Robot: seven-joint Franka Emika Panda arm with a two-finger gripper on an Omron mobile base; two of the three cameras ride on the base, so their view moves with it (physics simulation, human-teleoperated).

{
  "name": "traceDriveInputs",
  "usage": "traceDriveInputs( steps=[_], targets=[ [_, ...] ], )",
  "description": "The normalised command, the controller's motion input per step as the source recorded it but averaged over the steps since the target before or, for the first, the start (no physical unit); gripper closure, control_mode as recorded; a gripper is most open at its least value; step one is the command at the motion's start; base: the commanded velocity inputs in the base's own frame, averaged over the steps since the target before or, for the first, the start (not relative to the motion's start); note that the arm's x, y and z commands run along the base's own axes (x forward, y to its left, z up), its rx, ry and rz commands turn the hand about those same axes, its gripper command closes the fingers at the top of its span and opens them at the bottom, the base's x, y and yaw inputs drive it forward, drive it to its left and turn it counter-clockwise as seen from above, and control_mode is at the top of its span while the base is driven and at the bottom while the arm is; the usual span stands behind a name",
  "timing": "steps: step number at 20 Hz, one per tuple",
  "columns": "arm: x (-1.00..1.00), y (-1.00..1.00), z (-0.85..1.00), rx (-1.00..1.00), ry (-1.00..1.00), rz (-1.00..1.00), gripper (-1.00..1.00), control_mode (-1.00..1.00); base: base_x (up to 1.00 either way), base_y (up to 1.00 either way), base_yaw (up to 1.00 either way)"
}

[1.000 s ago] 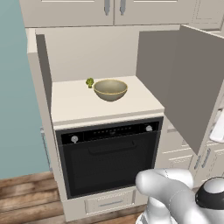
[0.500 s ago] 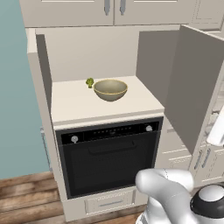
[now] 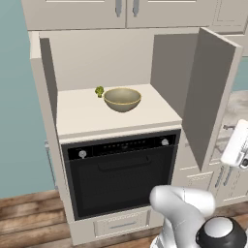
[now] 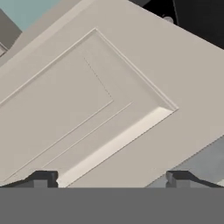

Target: Pick the mug and place it in the sink. Pick the bowl and place it in the open cabinet and then close the cabinet.

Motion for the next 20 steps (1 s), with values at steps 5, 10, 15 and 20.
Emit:
traceDriveInputs(
  steps=[5, 10, 15, 20],
  targets=[
    [0.12, 0.64, 0.0, 0.0, 0.0, 0.0, -1.0, -1.0, 0.0, 0.0, 0.0],
    [0.24, 0.49, 0.0, -0.01, 0.0, 0.0, -1.0, -1.0, 0.0, 0.0, 0.0],
    [0.39, 0.27, 0.0, -0.03, 0.0, 0.0, -1.0, -1.0, 0.0, 0.0, 0.0],
    [0.26, 0.22, 0.0, -0.03, 0.0, 0.0, -1.0, -1.0, 0.0, 0.0, 0.0]
  ],
)
